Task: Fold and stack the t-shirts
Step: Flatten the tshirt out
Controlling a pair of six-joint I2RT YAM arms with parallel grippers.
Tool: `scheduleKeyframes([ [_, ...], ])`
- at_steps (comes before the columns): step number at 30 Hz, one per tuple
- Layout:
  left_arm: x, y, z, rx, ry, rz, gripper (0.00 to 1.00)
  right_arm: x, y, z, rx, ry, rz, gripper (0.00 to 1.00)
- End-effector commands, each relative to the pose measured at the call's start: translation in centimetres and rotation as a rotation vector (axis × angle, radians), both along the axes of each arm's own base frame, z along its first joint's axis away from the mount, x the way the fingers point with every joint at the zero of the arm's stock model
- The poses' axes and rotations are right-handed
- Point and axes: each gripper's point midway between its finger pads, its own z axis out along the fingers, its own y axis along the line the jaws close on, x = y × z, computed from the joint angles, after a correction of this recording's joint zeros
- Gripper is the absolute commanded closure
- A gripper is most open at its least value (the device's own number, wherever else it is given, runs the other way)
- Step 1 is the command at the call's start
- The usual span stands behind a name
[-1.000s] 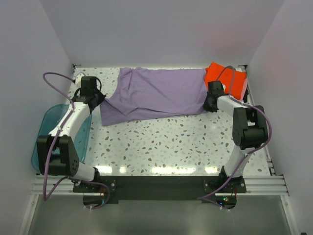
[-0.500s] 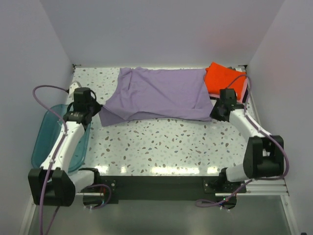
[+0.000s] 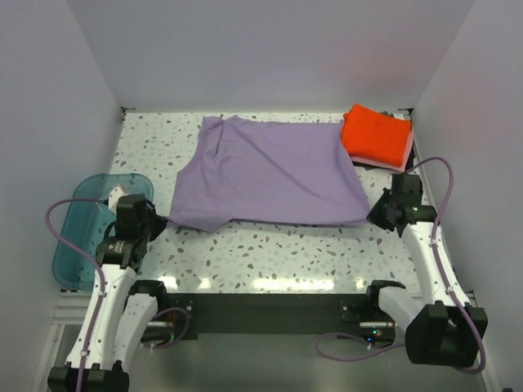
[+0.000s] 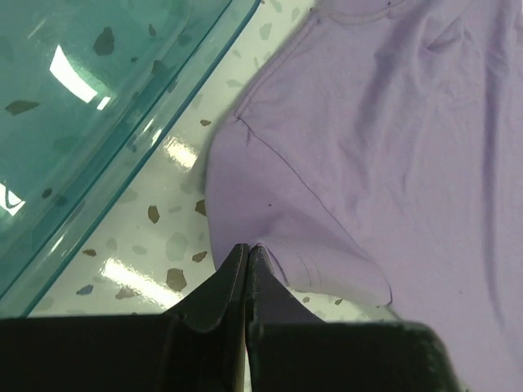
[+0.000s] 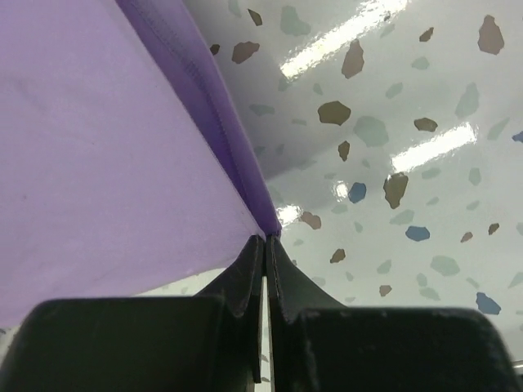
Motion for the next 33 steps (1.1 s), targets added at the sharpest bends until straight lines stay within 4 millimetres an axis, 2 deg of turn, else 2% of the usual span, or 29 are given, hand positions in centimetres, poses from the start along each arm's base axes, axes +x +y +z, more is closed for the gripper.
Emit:
scheduleKeyframes([
  [1, -1.6, -0.1, 0.5, -0.045, 0.011, 0.043, 1.0, -2.2, -0.1, 0.1, 0.019, 0.049, -0.056, 0.98],
  [6, -2.6, 0.7, 3.2, -0.019, -0.017, 0.076, 1.0, -1.8, -0.4, 1.3, 0.019, 0.035, -0.063, 1.0],
  [10, -2.3, 0.5, 5.3, -0.01, -0.091, 0.043, 1.0, -1.1, 0.1, 1.8, 0.037, 0.012, -0.035, 1.0],
  [14, -1.4, -1.0, 4.8, -0.03, -0.097, -0.059, 1.0, -0.6, 0.6, 1.5, 0.061, 0.008, -0.006, 1.0],
  [16, -0.8, -1.3, 5.3, -0.019, -0.124, -0.098, 1.0, -0.2, 1.0, 2.0, 0.068, -0.017, 0.027, 1.0],
  [19, 1.2, -1.2, 7.2, 0.001, -0.211, -0.099, 1.0, 2.1, 1.5, 3.8, 0.082, -0.134, 0.065, 1.0],
  [20, 2.0, -1.2, 7.8, 0.0, -0.234, -0.098, 1.0, 3.9, 2.0, 5.2, 0.106, -0.213, 0.092, 1.0],
  [21, 3.6, -1.3, 9.0, -0.013, -0.291, -0.092, 1.0, 5.1, 2.4, 5.8, 0.129, -0.244, 0.107, 1.0],
  [22, 5.4, -1.5, 7.9, -0.025, -0.244, -0.093, 1.0, 6.4, 2.9, 6.1, 0.156, -0.26, 0.126, 1.0],
  [23, 7.1, -1.7, 9.4, -0.034, -0.27, -0.091, 1.0, 9.4, 3.1, 6.8, 0.176, -0.273, 0.137, 1.0],
  [24, 9.2, -1.8, 10.9, -0.035, -0.32, -0.096, 1.0, 11.1, 4.1, 7.1, 0.221, -0.267, 0.174, 1.0],
  [25, 12.2, -1.8, 11.5, -0.033, -0.309, -0.088, 1.0, 14.1, 4.5, 10.2, 0.223, -0.338, 0.2, 1.0],
  [26, 14.1, -1.6, 12.3, -0.026, -0.322, -0.082, 1.0, 16.8, 4.9, 8.1, 0.234, -0.28, 0.205, 1.0],
  [27, 16.5, -1.6, 14.0, -0.011, -0.369, -0.086, 1.0, 18.6, 6.3, 8.7, 0.235, -0.288, 0.245, 1.0],
  [28, 20.4, -1.5, 15.8, 0.006, -0.388, -0.085, 1.0, 22.1, 6.8, 13.8, 0.216, -0.403, 0.276, 1.0],
  [29, 22.5, -1.4, 16.8, 0.026, -0.397, -0.092, 1.0, 24.4, 8.3, 10.3, 0.225, -0.295, 0.302, 1.0],
  [30, 24.6, -1.4, 18.4, 0.044, -0.425, -0.108, 1.0, 26.3, 9.7, 11.3, 0.209, -0.311, 0.343, 1.0],
  [31, 28.7, -1.8, 21.3, 0.053, -0.48, -0.137, 1.0, 29.8, 10.5, 17.1, 0.199, -0.45, 0.371, 1.0],
  [32, 30.6, -1.6, 22.8, 0.068, -0.504, -0.149, 1.0, 31.1, 10.9, 17.8, 0.211, -0.451, 0.383, 1.0],
  [33, 32.0, -1.5, 24.0, 0.066, -0.509, -0.163, 1.0, 34.1, 11.4, 14.4, 0.242, -0.398, 0.373, 1.0],
])
